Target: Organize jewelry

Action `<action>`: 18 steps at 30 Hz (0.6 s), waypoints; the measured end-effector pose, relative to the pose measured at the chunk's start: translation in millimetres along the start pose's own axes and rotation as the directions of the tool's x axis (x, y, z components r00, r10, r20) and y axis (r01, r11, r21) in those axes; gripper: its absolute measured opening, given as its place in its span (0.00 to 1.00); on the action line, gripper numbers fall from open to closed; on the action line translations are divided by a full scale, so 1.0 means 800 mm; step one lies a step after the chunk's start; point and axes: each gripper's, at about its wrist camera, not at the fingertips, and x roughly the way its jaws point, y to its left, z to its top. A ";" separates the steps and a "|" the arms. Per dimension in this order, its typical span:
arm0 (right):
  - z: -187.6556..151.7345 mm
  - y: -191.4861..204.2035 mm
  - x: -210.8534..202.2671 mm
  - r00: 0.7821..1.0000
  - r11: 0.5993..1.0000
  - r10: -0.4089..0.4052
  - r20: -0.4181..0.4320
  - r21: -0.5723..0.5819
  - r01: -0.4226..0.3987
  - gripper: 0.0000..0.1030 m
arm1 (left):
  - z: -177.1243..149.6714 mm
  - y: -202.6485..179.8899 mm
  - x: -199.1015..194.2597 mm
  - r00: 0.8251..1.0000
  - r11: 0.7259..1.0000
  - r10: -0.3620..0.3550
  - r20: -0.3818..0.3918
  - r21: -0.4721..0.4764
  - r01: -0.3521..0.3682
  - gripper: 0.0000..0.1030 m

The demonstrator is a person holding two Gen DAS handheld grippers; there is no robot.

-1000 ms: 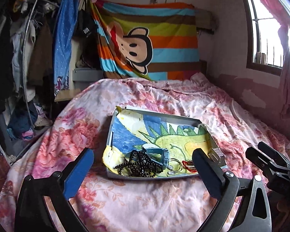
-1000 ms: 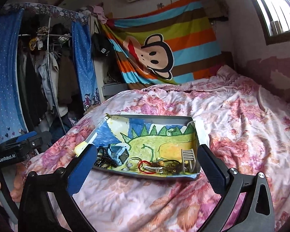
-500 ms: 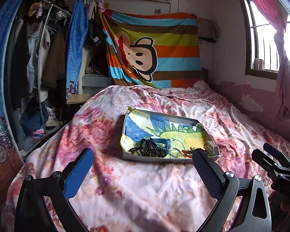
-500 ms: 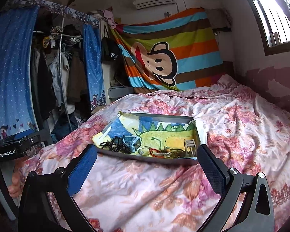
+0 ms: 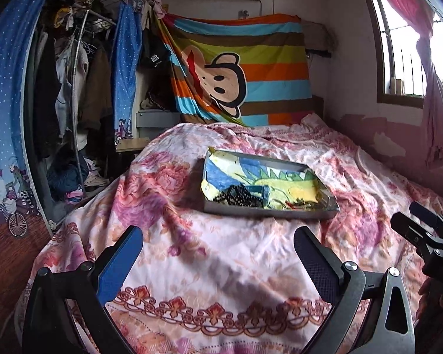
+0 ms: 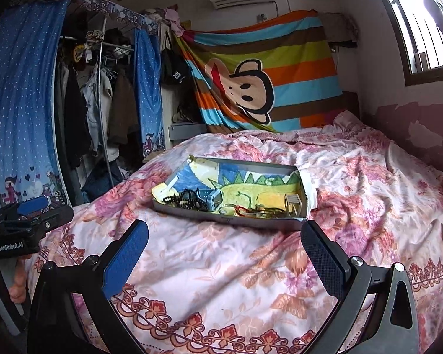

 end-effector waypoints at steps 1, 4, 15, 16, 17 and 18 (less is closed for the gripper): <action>-0.002 -0.002 0.002 1.000 1.000 -0.002 -0.006 0.004 0.002 0.98 | -0.002 -0.002 0.001 1.000 1.000 0.001 -0.005 0.009 -0.001 1.00; -0.004 -0.005 0.007 1.000 1.000 -0.012 -0.021 0.013 0.012 0.98 | -0.004 -0.005 0.004 1.000 1.000 0.011 -0.015 0.029 -0.010 1.00; -0.011 -0.011 0.020 0.998 0.999 -0.025 -0.055 0.034 0.027 0.98 | -0.008 -0.006 0.009 0.999 0.999 0.027 -0.042 0.042 -0.025 1.00; -0.011 -0.011 0.020 0.998 0.999 -0.024 -0.056 0.034 0.026 0.98 | -0.008 -0.006 0.009 0.999 0.999 0.026 -0.040 0.041 -0.025 1.00; -0.011 -0.011 0.021 0.998 0.999 -0.024 -0.057 0.033 0.026 0.98 | -0.008 -0.006 0.009 0.999 0.999 0.027 -0.038 0.041 -0.025 1.00; -0.012 -0.011 0.021 0.998 0.999 -0.024 -0.058 0.031 0.026 0.98 | -0.008 -0.006 0.009 0.999 0.999 0.027 -0.038 0.041 -0.025 1.00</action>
